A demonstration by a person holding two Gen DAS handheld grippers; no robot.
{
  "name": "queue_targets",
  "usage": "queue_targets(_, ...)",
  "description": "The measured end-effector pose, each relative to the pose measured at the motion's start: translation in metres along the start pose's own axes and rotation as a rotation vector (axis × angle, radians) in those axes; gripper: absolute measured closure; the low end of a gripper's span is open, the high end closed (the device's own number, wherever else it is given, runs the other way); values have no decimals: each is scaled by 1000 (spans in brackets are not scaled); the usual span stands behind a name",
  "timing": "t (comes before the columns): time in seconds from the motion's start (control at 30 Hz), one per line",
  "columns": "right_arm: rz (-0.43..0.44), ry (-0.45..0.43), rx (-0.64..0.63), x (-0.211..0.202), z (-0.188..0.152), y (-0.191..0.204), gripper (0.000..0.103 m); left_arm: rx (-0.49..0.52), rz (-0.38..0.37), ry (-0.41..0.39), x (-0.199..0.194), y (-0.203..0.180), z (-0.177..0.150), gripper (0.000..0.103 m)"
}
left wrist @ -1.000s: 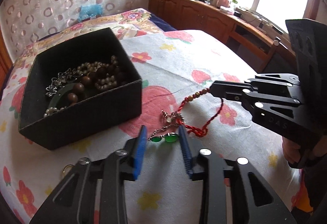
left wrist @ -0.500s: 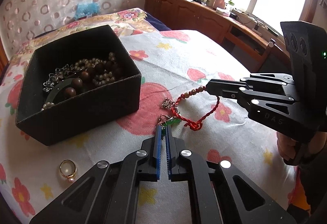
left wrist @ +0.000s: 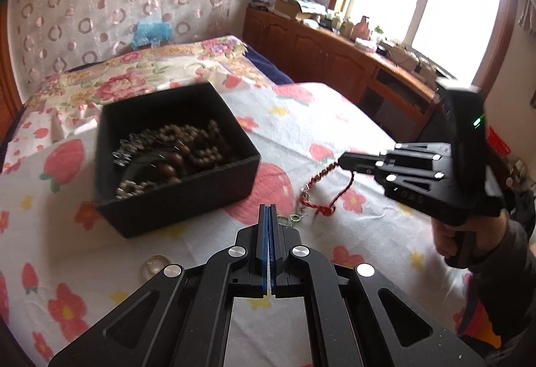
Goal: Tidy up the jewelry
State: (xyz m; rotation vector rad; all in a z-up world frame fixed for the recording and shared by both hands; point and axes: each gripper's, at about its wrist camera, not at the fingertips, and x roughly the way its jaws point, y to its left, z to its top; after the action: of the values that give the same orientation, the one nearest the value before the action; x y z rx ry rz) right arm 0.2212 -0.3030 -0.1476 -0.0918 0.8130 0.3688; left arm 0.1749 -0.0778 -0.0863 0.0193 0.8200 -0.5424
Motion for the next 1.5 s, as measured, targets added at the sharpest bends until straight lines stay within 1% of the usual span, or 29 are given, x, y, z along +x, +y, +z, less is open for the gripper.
queue_targets(0.1, 4, -3, -1, 1, 3, 2, 100, -7, 4, -23, -11, 5, 4, 103)
queue_targets(0.2, 5, -5, -12, 1, 5, 6, 100, -12, 5, -18, -8, 7, 5, 103)
queue_targets(0.23, 3, -6, -13, 1, 6, 7, 100, -10, 3, -6, -3, 6, 5, 103)
queue_targets(0.3, 3, -5, -14, 1, 6, 8, 100, -9, -25, 38, 6, 2, 1, 103)
queue_targets(0.33, 3, -4, -13, 1, 6, 8, 100, 7, -29, 47, 14, -3, 1, 103)
queue_targets(0.37, 3, -2, -11, 1, 6, 8, 100, 18, -26, 52, 17, -5, 0, 101)
queue_targets(0.43, 6, 0, -9, 1, 5, 8, 100, 48, -21, 80, 30, -12, 0, 93)
queue_targets(0.47, 7, 0, -8, 0, 6, 9, 100, 56, -19, 89, 35, -13, 0, 85)
queue_targets(0.5, 8, 0, -7, 0, 5, 9, 100, 67, -17, 103, 41, -15, 0, 81)
queue_targets(0.53, 7, -1, -7, 1, 5, 9, 100, 76, -16, 110, 45, -17, 0, 81)
queue_targets(0.67, 9, -3, -5, 1, 5, 9, 100, 103, 14, 151, 62, -18, -1, 81)
queue_targets(0.8, 11, -4, -6, 1, 4, 9, 100, 153, 27, 146, 63, -22, -3, 81)
queue_targets(0.83, 10, -3, -6, 1, 4, 8, 100, 158, 31, 145, 63, -23, -4, 83)
queue_targets(0.87, 11, -4, -6, 1, 4, 8, 100, 159, 27, 143, 62, -22, -4, 93)
queue_targets(0.9, 11, -5, -6, 1, 4, 8, 100, 154, 8, 147, 63, -23, -4, 98)
queue_targets(0.93, 15, -9, -3, 1, 3, 8, 100, 150, 8, 148, 62, -24, -5, 98)
queue_targets(1.0, 7, -15, 0, 0, 4, 8, 100, 159, 30, 141, 61, -26, -6, 99)
queue_targets(1.13, -22, -22, 11, -1, 5, 7, 100, 126, -2, 106, 43, -24, -6, 99)
queue_targets(1.27, -33, -27, 24, 1, 8, 9, 100, 93, -20, 68, 19, -16, -6, 99)
queue_targets(1.5, 3, -63, -3, -8, 20, 22, 100, 63, 12, -2, -10, -3, 9, 99)
